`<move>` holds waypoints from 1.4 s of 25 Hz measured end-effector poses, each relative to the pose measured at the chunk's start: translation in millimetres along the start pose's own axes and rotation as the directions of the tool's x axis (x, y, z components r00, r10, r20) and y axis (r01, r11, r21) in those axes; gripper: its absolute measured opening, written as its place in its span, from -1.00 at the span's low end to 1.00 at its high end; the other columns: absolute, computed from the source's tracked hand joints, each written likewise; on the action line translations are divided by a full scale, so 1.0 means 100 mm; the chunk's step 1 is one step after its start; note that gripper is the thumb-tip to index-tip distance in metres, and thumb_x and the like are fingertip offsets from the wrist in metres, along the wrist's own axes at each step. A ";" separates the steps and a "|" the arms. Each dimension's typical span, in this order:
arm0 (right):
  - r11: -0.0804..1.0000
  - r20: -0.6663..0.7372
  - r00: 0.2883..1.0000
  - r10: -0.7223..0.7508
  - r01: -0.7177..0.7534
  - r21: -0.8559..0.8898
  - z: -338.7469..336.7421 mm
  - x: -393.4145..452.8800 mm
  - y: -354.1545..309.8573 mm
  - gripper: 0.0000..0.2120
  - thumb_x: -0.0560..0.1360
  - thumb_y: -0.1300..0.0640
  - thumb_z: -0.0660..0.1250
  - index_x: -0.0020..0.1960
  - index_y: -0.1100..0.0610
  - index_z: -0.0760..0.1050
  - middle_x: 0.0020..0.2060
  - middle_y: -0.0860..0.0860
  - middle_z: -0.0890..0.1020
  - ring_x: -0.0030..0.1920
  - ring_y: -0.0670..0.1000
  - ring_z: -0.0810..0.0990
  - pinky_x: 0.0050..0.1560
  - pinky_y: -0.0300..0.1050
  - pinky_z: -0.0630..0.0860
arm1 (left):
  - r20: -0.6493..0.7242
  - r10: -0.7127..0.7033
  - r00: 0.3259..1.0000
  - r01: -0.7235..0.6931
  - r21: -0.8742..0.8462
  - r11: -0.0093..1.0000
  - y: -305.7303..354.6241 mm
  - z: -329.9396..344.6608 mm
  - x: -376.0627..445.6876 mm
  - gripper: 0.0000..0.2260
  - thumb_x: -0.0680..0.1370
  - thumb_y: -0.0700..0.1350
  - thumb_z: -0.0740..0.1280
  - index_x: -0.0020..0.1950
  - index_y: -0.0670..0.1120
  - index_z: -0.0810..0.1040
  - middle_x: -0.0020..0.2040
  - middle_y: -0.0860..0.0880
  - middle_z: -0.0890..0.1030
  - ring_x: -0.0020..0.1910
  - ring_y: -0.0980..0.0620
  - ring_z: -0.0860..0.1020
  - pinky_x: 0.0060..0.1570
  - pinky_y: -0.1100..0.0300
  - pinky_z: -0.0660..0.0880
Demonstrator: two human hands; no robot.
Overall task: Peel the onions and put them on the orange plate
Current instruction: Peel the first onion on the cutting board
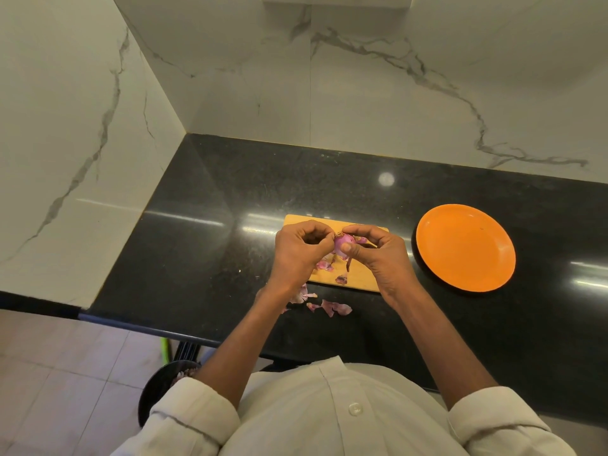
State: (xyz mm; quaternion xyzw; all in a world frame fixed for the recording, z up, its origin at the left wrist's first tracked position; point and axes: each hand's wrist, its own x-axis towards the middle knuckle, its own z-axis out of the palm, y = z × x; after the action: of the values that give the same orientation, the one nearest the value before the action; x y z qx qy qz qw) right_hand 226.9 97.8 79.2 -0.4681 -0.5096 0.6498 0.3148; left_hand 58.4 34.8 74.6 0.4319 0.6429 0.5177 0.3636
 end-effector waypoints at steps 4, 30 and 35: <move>0.999 -0.020 1.000 -0.007 0.008 0.048 0.00 0.01 -0.03 -0.67 0.40 0.20 0.61 0.15 0.11 0.72 0.05 0.02 0.77 0.13 0.03 0.72 0.20 0.06 0.66 | 0.015 -0.006 1.000 0.007 -0.071 0.997 -0.01 -0.04 0.01 -0.88 0.64 -0.15 0.48 0.14 -0.14 0.75 -0.04 -0.03 0.77 -0.01 -0.03 0.74 0.08 0.04 0.70; 0.990 0.017 0.998 -0.056 0.053 0.130 0.07 -0.08 -0.05 -0.61 0.42 0.26 0.57 0.24 0.13 0.68 0.08 0.05 0.77 0.14 0.04 0.74 0.12 -0.04 0.66 | -0.017 0.033 0.999 -0.035 -0.131 0.991 -0.01 -0.07 -0.05 -0.82 0.62 -0.17 0.50 0.20 -0.18 0.73 0.05 -0.08 0.77 0.09 -0.08 0.74 0.17 -0.16 0.68; 0.994 0.006 0.996 -0.092 0.092 0.056 0.09 -0.08 -0.05 -0.64 0.44 0.29 0.57 0.22 0.10 0.70 0.02 0.04 0.78 0.07 0.00 0.76 0.01 -0.19 0.66 | -0.027 0.085 0.996 -0.087 -0.078 0.993 -0.03 -0.09 -0.06 -0.87 0.61 -0.16 0.51 0.12 -0.17 0.75 -0.01 -0.08 0.76 0.02 -0.11 0.74 0.10 -0.21 0.69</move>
State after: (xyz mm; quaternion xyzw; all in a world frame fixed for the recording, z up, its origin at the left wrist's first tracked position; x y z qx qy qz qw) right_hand 221.2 89.0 86.6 -0.4323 -0.5135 0.6506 0.3552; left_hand 51.8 26.1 73.5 0.4385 0.6068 0.5629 0.3502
